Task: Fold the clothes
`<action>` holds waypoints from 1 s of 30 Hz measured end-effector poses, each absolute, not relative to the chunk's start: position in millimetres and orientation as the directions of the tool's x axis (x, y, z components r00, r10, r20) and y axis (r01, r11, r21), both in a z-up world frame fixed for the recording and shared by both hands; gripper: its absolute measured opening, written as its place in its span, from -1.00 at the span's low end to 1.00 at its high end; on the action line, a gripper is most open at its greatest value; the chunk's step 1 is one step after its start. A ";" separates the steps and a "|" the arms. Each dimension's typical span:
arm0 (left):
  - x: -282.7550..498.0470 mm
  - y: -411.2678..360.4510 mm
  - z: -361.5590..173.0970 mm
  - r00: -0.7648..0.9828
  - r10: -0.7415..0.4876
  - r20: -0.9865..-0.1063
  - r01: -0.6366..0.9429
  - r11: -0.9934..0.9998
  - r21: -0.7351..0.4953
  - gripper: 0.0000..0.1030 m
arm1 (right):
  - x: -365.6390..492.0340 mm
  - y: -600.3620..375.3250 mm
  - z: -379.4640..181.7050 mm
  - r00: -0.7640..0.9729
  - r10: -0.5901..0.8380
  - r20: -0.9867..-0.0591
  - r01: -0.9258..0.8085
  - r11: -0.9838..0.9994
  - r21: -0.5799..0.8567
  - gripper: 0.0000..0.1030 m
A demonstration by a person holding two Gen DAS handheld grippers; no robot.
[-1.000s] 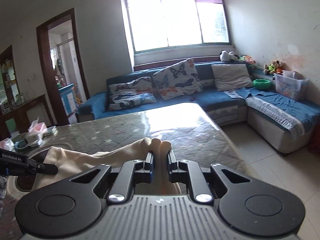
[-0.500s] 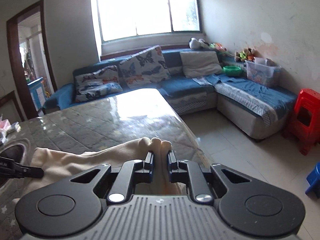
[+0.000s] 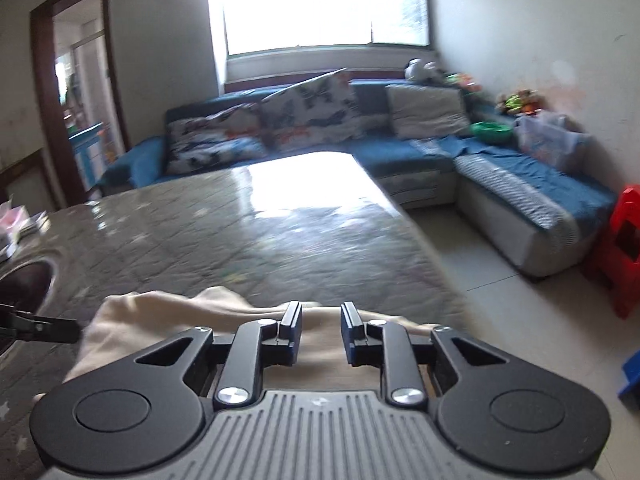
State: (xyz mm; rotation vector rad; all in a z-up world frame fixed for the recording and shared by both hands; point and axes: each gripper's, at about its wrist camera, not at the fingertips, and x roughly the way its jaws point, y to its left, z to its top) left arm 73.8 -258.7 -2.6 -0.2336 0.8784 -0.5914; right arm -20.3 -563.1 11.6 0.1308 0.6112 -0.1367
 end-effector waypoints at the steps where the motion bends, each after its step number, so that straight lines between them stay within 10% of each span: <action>1: 72.0 -261.1 -2.0 0.491 -0.578 -0.652 0.399 0.815 -0.421 -0.64 | -14.0 -556.8 8.7 0.809 -0.072 -0.583 0.147 0.986 0.083 -0.58; 30: 36.0 -265.8 -14.4 0.506 -0.550 -0.664 0.512 0.812 -0.282 -0.41 | -65.4 -501.8 -0.4 0.789 -0.004 -0.615 0.006 1.000 0.002 -0.36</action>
